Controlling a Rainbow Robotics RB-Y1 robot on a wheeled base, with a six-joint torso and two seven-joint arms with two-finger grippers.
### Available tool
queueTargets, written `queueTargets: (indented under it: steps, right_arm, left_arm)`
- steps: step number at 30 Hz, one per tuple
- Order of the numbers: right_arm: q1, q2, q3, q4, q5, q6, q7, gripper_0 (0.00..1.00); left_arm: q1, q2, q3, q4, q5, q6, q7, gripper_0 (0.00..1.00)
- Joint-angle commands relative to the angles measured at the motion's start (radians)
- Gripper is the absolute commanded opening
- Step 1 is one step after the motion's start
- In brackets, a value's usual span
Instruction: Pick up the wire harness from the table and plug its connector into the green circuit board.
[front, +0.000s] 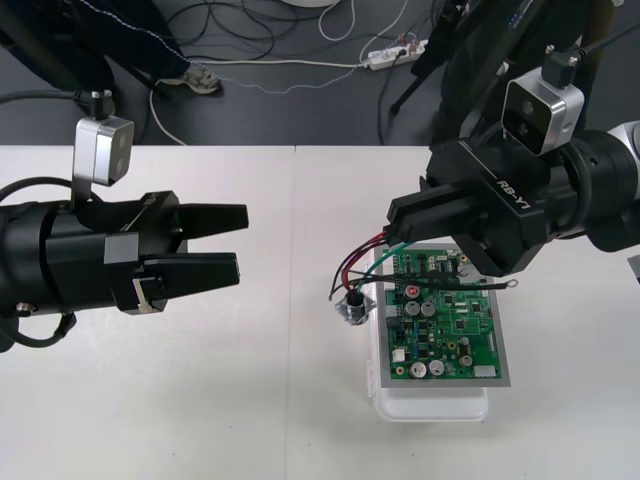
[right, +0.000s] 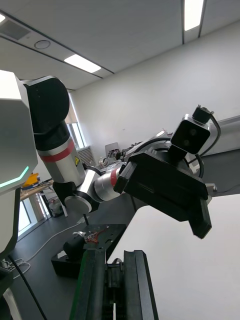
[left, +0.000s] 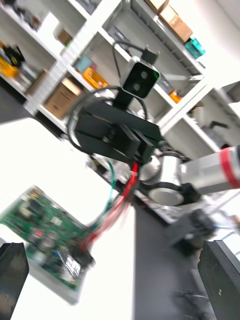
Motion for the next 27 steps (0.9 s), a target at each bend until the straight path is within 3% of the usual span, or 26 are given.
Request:
queueTargets:
  steps: [1, 11, 27]
  right_arm:
    - [0.059, -0.029, -0.087, -0.082, 0.018, -0.004, 0.022, 0.00]
    - [0.119, -0.030, -0.162, -0.139, 0.018, 0.012, 0.030, 0.00]
    - [0.244, -0.029, -0.207, -0.413, 0.103, 0.303, 0.056, 0.00]
  left_arm:
    - [0.025, 0.046, 0.022, -0.036, -0.004, 0.113, -0.113, 1.00]
    - [0.006, 0.021, 0.014, -0.038, 0.041, 0.136, -0.140, 1.00]
    - [-0.060, -0.043, -0.126, -0.038, 0.038, 0.186, -0.353, 1.00]
